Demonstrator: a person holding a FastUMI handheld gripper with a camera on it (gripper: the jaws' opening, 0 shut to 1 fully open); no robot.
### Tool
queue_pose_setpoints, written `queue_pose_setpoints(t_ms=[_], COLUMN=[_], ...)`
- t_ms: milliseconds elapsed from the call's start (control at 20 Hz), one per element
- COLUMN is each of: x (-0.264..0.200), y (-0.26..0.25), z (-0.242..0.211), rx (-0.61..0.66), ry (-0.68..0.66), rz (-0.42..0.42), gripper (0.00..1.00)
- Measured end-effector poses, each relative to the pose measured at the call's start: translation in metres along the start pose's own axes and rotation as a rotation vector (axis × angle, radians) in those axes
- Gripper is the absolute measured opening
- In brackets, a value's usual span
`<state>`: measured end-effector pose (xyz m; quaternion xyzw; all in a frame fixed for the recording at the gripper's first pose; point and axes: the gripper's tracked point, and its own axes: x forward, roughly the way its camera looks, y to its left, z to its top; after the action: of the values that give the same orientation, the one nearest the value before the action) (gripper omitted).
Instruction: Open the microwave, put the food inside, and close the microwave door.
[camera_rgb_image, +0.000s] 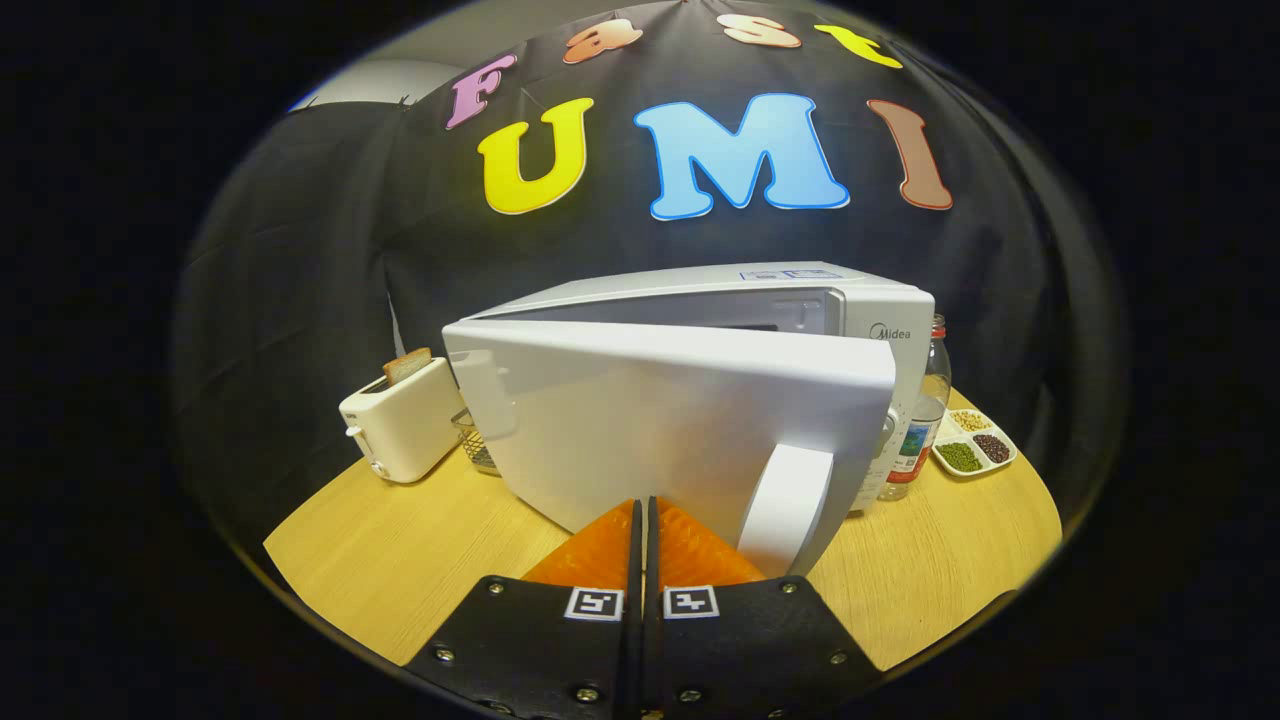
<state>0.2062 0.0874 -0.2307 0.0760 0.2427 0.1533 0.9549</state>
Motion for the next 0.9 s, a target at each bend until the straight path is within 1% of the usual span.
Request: queue_pose_setpoints(t_ms=[600,900], x=[0.05,0.066], y=[-0.033,-0.044], z=[0.021,0.032], rx=[0.032,0.054], ry=[-0.011,-0.022], rz=[-0.033,-0.058], gripper=[0.0,0.01])
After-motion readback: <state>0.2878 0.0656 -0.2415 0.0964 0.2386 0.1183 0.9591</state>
